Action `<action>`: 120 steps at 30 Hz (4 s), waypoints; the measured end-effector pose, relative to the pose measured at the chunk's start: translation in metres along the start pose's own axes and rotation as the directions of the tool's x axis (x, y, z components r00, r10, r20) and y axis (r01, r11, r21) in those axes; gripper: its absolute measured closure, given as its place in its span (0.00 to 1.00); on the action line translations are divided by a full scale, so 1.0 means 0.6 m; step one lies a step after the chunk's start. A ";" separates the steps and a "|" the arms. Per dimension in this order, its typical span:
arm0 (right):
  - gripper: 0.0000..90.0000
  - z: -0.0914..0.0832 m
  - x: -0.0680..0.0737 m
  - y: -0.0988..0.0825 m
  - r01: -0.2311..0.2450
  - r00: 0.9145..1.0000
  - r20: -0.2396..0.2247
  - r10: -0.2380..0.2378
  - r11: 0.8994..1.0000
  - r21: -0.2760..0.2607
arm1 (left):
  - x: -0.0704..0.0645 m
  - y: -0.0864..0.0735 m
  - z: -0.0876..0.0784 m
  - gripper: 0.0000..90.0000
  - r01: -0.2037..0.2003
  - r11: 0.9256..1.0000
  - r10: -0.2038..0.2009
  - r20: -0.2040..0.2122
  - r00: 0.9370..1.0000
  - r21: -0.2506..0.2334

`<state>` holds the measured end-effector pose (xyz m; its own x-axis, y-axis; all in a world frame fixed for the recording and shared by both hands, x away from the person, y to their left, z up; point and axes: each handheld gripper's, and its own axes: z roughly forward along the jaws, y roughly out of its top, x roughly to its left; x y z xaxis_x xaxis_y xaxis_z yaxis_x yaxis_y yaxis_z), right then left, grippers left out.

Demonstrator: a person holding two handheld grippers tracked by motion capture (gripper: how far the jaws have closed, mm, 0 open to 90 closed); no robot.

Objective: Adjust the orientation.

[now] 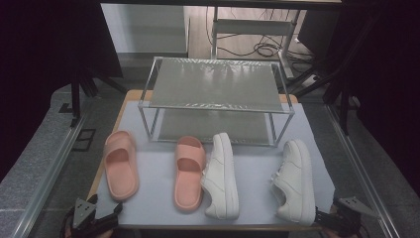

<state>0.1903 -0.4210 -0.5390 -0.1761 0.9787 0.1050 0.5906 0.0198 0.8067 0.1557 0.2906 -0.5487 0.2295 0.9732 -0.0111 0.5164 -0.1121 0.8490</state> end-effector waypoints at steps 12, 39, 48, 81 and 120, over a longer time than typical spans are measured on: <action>0.01 0.001 -0.001 -0.002 -0.016 1.000 -0.006 0.016 1.000 -0.001 | -0.003 0.003 0.001 0.12 0.009 1.000 -0.009 -0.016 1.000 0.012; 0.16 -0.015 -0.014 0.010 0.009 1.000 -0.026 -0.008 1.000 0.019 | -0.013 0.032 -0.021 0.15 0.031 0.998 -0.031 0.002 1.000 0.046; 0.17 -0.006 0.004 0.022 0.092 0.993 -0.071 -0.090 0.996 0.020 | -0.022 0.044 -0.023 0.15 0.037 0.998 -0.038 0.034 0.999 0.050; 0.15 -0.003 0.010 0.008 0.094 0.994 -0.043 -0.096 0.995 -0.036 | -0.038 0.143 0.048 0.28 -0.016 0.994 0.004 0.114 0.994 0.106; 0.15 -0.003 0.009 0.005 0.093 0.995 -0.042 -0.095 0.995 -0.047 | -0.008 0.224 0.165 0.76 0.073 0.975 -0.073 -0.007 0.997 0.209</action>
<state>0.1899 -0.4158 -0.5348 -0.2644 0.9630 0.0527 0.5338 0.1006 0.8396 0.3056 0.2510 -0.4868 0.1854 0.9802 -0.0696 0.6930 -0.0802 0.7164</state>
